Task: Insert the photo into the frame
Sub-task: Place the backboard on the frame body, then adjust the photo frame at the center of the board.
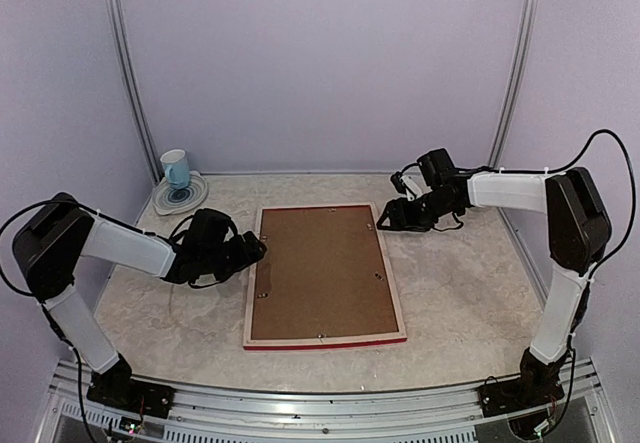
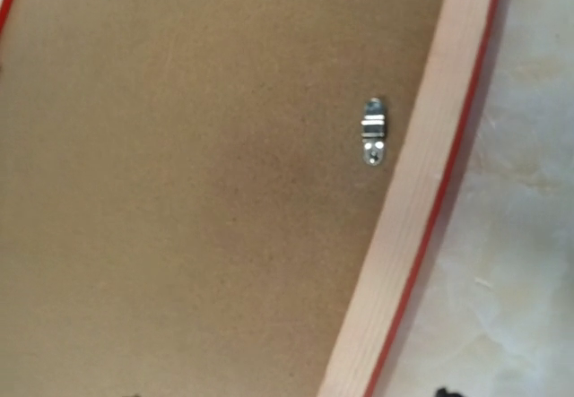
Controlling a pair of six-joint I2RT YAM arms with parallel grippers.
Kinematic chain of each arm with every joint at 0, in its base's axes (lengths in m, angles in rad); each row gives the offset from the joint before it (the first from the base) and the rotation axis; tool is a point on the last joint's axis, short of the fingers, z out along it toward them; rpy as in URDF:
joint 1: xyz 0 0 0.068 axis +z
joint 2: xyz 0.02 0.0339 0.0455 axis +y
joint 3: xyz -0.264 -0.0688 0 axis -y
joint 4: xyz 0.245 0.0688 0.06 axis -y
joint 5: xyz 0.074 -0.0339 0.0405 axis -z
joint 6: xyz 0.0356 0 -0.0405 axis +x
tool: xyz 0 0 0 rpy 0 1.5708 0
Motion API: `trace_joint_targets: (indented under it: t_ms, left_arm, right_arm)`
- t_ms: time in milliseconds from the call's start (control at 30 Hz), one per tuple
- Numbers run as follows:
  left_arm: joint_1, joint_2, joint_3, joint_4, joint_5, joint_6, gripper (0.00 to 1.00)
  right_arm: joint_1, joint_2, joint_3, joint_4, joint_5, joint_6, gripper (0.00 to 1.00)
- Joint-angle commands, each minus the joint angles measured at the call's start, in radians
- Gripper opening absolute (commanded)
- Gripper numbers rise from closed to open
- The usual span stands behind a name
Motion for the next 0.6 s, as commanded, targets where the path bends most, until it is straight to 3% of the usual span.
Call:
trace_joint_targets:
  t_ms: [0, 200, 400, 567]
  left_arm:
    - [0.000, -0.031, 0.049, -0.096, -0.110, 0.078, 0.91]
    - [-0.004, 0.002, 0.095, -0.147, -0.185, 0.133, 0.93]
    - [-0.007, 0.056, 0.147, -0.198, -0.249, 0.173, 0.99]
    - [-0.004, 0.059, 0.188, -0.222, -0.279, 0.196, 0.99]
  right_arm:
    - [0.028, 0.008, 0.042, -0.053, 0.114, -0.055, 0.72]
    - [0.033, 0.031, 0.066, -0.053, 0.164, -0.060, 0.76]
    - [0.049, 0.045, 0.065, -0.032, 0.259, -0.080, 0.99]
    - [0.049, 0.051, 0.074, -0.021, 0.341, -0.081, 0.99]
